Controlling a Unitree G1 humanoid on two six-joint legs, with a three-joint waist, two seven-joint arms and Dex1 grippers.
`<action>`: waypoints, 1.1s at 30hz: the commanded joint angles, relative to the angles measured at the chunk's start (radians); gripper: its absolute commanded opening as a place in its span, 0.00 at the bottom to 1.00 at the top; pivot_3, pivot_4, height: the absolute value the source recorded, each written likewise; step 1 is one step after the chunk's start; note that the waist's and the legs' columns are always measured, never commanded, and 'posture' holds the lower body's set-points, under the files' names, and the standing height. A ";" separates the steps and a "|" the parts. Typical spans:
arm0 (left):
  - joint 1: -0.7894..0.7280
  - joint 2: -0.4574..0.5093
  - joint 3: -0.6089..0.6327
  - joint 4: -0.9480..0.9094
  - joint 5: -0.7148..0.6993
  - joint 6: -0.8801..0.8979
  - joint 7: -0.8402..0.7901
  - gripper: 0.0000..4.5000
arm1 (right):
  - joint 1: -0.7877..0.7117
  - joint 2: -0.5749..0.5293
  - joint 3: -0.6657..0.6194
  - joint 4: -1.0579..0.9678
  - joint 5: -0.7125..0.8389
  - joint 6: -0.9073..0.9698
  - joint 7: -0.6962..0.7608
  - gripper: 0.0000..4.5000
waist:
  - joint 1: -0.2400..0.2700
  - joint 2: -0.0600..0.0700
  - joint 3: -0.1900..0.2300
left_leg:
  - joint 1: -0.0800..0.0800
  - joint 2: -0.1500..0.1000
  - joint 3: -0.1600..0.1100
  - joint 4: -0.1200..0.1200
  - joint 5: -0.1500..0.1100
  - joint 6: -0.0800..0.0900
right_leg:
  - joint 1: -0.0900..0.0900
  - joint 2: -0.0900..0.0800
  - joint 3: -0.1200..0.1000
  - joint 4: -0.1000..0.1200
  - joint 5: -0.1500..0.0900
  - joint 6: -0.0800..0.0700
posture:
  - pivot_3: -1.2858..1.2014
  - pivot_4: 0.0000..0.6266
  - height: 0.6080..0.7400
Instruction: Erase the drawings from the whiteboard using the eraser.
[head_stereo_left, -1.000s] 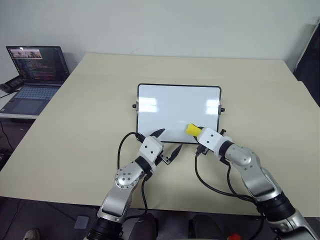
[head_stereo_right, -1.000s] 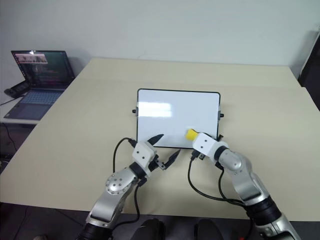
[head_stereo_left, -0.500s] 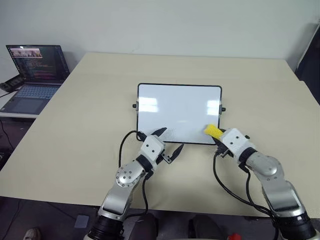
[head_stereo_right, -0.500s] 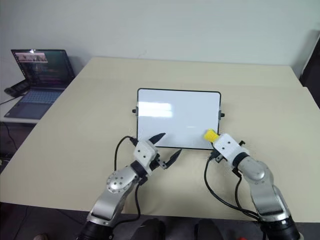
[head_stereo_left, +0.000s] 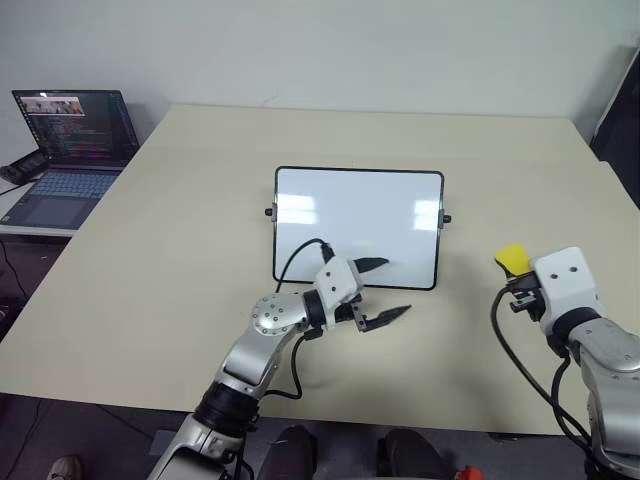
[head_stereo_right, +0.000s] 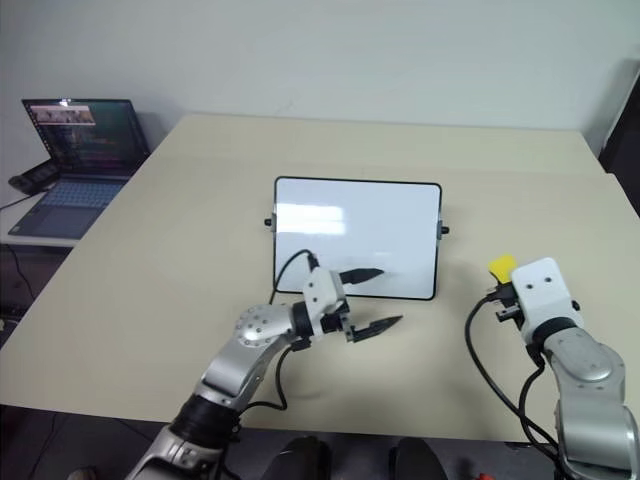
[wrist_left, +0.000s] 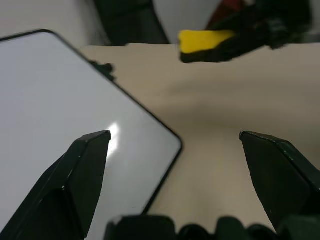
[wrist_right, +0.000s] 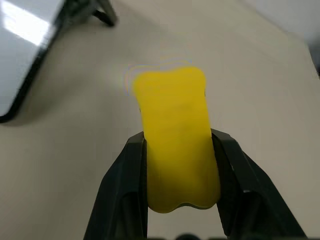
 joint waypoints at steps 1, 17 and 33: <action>-0.036 -0.008 -0.022 0.040 -0.028 -0.048 -0.087 1.00 | -0.007 0.018 -0.044 -0.040 0.031 0.068 -0.022 0.30 | -0.004 0.000 0.000 | 0.000 0.000 0.000 0.000 0.000 0.000 | 0.000 0.000 0.000 0.000 0.000 0.000 | 0.52 0.24 1.00; -0.184 -0.046 -0.020 0.383 0.055 -0.286 -0.185 1.00 | -0.085 0.114 -0.011 0.043 0.149 0.181 -0.095 0.30 | -0.022 0.000 0.000 | -0.001 -0.001 0.000 0.000 0.000 0.001 | -0.001 0.000 0.000 0.001 0.000 0.000 | 0.52 0.24 1.00; -0.192 -0.035 -0.009 0.369 0.063 -0.289 -0.172 1.00 | -0.127 0.140 0.000 0.168 0.224 0.154 -0.152 0.30 | -0.023 0.000 0.000 | -0.001 -0.001 -0.001 0.000 0.000 0.001 | -0.001 0.000 0.000 0.001 0.000 0.000 | 0.52 0.24 1.00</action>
